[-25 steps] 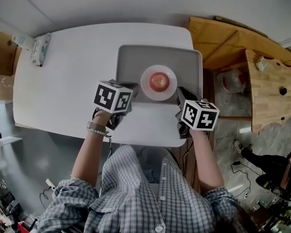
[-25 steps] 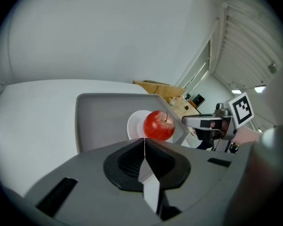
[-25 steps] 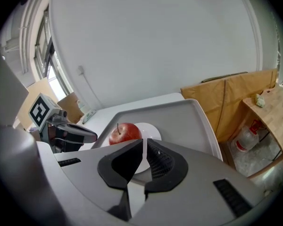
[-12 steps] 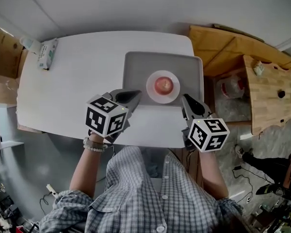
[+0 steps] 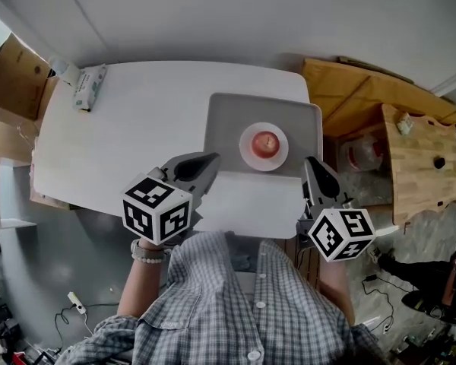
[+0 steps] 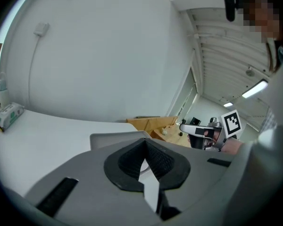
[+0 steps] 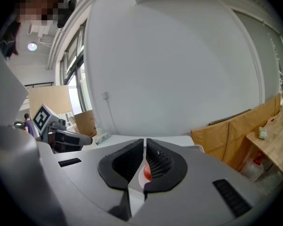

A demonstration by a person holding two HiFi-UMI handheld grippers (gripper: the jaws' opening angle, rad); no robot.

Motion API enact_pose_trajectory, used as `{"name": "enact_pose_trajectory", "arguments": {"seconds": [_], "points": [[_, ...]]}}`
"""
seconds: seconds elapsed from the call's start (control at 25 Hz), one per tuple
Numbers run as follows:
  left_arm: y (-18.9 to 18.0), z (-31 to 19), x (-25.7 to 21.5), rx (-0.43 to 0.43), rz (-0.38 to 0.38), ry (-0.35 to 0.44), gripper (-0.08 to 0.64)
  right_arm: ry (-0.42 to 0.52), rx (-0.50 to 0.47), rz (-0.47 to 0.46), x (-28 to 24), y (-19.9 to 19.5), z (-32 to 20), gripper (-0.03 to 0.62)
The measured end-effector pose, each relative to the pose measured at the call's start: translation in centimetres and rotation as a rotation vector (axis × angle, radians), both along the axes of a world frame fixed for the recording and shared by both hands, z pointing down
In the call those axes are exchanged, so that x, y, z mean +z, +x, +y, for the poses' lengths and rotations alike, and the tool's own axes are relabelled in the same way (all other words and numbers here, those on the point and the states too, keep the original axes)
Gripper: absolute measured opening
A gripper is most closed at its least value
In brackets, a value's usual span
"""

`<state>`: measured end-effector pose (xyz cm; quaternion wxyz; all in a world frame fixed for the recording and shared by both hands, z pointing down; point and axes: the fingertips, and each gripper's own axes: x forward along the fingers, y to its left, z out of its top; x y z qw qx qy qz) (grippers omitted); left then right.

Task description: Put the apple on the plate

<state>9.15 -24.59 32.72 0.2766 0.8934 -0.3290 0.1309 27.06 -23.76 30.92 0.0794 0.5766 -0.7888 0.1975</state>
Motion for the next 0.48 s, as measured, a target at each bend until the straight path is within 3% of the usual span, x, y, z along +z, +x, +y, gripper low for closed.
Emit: {"name": "enact_pose_trajectory", "arguments": {"seconds": [0.2, 0.48], "points": [[-0.6, 0.5, -1.7, -0.016, 0.064, 0.027, 0.009, 0.055, -0.024, 0.025, -1.7, -0.9, -0.2, 0.034], [-1.6, 1.9, -1.5, 0.001, 0.099, -0.012, 0.009, 0.066, -0.025, 0.072, -1.7, -0.4, 0.5, 0.034]]}}
